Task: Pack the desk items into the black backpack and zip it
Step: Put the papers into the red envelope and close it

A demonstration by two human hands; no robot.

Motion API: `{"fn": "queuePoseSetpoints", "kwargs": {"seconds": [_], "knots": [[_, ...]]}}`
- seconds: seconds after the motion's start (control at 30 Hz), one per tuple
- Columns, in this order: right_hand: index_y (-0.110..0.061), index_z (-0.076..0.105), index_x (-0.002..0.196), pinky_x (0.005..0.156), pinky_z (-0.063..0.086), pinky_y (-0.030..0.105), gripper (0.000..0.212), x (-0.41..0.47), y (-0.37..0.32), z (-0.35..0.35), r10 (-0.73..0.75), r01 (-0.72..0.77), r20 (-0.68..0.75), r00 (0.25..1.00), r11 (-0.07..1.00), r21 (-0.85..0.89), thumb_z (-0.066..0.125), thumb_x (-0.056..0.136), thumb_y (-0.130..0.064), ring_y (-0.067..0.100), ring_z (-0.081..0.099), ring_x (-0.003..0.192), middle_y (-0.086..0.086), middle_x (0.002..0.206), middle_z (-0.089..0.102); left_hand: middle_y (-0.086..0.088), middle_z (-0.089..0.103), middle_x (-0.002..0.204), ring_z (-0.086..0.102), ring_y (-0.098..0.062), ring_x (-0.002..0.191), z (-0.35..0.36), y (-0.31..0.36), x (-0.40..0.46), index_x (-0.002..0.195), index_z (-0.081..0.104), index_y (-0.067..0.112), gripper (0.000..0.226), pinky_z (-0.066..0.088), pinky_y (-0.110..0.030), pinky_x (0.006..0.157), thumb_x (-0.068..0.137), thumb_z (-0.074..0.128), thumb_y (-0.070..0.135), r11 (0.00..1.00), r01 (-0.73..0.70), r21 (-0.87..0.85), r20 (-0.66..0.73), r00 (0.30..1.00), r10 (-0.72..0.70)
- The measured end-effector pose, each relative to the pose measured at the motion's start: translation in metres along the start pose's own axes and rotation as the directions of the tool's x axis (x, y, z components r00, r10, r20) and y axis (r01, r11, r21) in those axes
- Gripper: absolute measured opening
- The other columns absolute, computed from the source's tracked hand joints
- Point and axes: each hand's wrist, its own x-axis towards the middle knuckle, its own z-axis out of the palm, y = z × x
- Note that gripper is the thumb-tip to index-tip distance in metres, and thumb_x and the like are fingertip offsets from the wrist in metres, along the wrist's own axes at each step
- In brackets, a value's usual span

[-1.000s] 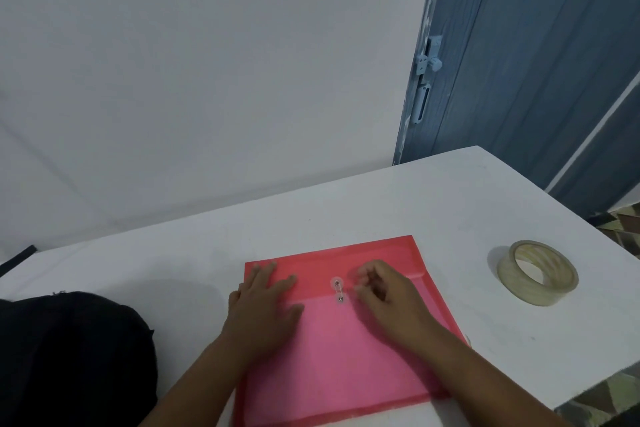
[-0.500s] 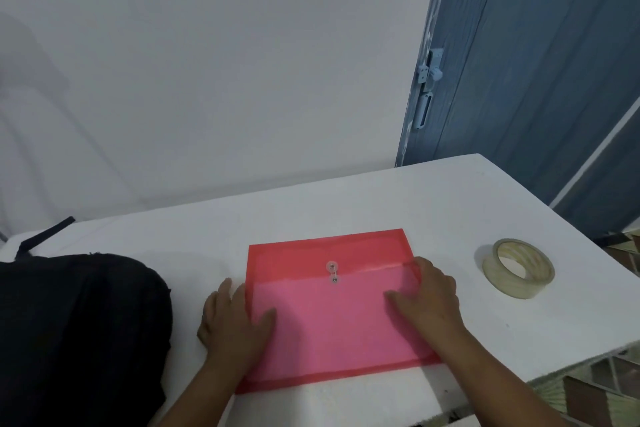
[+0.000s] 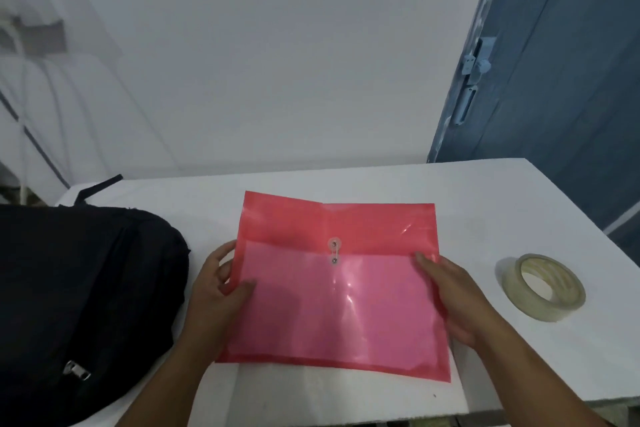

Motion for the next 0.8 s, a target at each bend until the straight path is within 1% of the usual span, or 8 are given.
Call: {"fn": "queuePoseSetpoints", "kwargs": {"seconds": [0.2,0.33,0.4,0.47,0.53,0.6,0.7,0.8], "knots": [[-0.020,0.064,0.122,0.092,0.055,0.046,0.023,0.020,-0.003,0.025,-0.068,0.088,0.151,0.986,0.987,-0.132,0.052,0.103,-0.017,0.027,0.073,0.100,0.008,0.110,0.075,0.016,0.074,0.110,0.072,-0.006,0.098,-0.015,0.010,-0.018,0.132,0.056,0.043,0.065,0.058,-0.028,0.082,0.088,0.071,-0.001,0.988,-0.052,0.148,-0.164,0.984,0.077],[-0.023,0.064,0.126,0.092,0.056,0.049,0.027,0.031,0.007,0.033,-0.080,0.108,0.200,0.977,0.985,-0.133,0.056,0.101,-0.016,0.030,0.072,0.101,0.009,0.109,0.075,0.019,0.071,0.106,0.067,-0.002,0.095,-0.033,0.006,-0.031,0.135,0.059,0.036,0.055,0.049,-0.020,0.086,0.086,0.077,0.018,0.894,-0.006,0.449,-0.275,0.951,0.144],[-0.021,0.066,0.121,0.086,0.057,0.047,0.024,0.033,0.010,0.037,-0.076,0.090,0.177,0.981,0.993,-0.072,0.058,0.100,-0.015,0.030,0.073,0.095,0.013,0.108,0.075,0.007,0.071,0.108,0.066,-0.015,0.099,-0.048,0.002,-0.038,0.128,0.067,0.020,0.038,0.050,-0.031,0.089,0.091,0.072,0.029,0.803,0.010,0.596,-0.343,0.907,0.244],[-0.018,0.068,0.117,0.079,0.060,0.044,0.021,0.035,0.012,0.039,-0.063,0.065,0.129,0.990,0.998,-0.007,0.057,0.099,-0.014,0.027,0.073,0.087,0.015,0.108,0.075,0.001,0.070,0.114,0.063,-0.027,0.109,-0.064,-0.006,-0.041,0.117,0.071,0.016,0.036,0.051,-0.046,0.092,0.091,0.064,0.040,0.643,-0.010,0.766,-0.290,0.887,0.360],[-0.019,0.068,0.116,0.080,0.059,0.045,0.020,0.033,0.013,0.043,-0.036,0.032,0.102,0.994,0.999,0.035,0.056,0.100,-0.016,0.029,0.072,0.091,0.014,0.108,0.075,-0.003,0.061,0.133,0.050,-0.034,0.125,-0.075,-0.014,-0.046,0.116,0.071,0.022,0.035,0.043,-0.058,0.096,0.087,0.070,0.041,0.499,0.118,0.859,-0.311,0.894,0.323],[-0.022,0.068,0.118,0.087,0.056,0.047,0.022,0.030,0.011,0.050,-0.017,0.012,0.075,0.997,0.998,0.065,0.055,0.101,-0.017,0.033,0.070,0.100,0.011,0.111,0.074,-0.007,0.044,0.150,0.034,-0.037,0.137,-0.085,-0.015,-0.048,0.126,0.063,0.033,0.043,0.034,-0.061,0.103,0.086,0.074,0.044,0.445,0.253,0.859,-0.385,0.892,0.238],[-0.023,0.067,0.119,0.084,0.056,0.044,0.022,0.020,0.007,0.069,-0.010,0.005,0.049,0.999,0.995,0.103,0.054,0.102,-0.016,0.031,0.069,0.100,0.009,0.112,0.074,-0.007,0.059,0.133,0.050,-0.035,0.122,-0.112,-0.008,-0.046,0.140,0.052,0.031,0.051,0.047,-0.050,0.092,0.092,0.070,0.035,0.486,0.268,0.832,-0.379,0.914,0.144],[-0.023,0.067,0.116,0.072,0.056,0.038,0.022,0.008,0.003,0.098,-0.028,0.020,0.068,0.997,0.993,0.116,0.052,0.102,-0.015,0.023,0.070,0.088,0.004,0.104,0.076,-0.005,0.065,0.100,0.062,-0.028,0.090,-0.145,0.010,-0.041,0.130,0.052,0.020,0.043,0.047,-0.040,0.073,0.091,0.064,0.005,0.618,0.159,0.770,-0.368,0.902,0.226]]}}
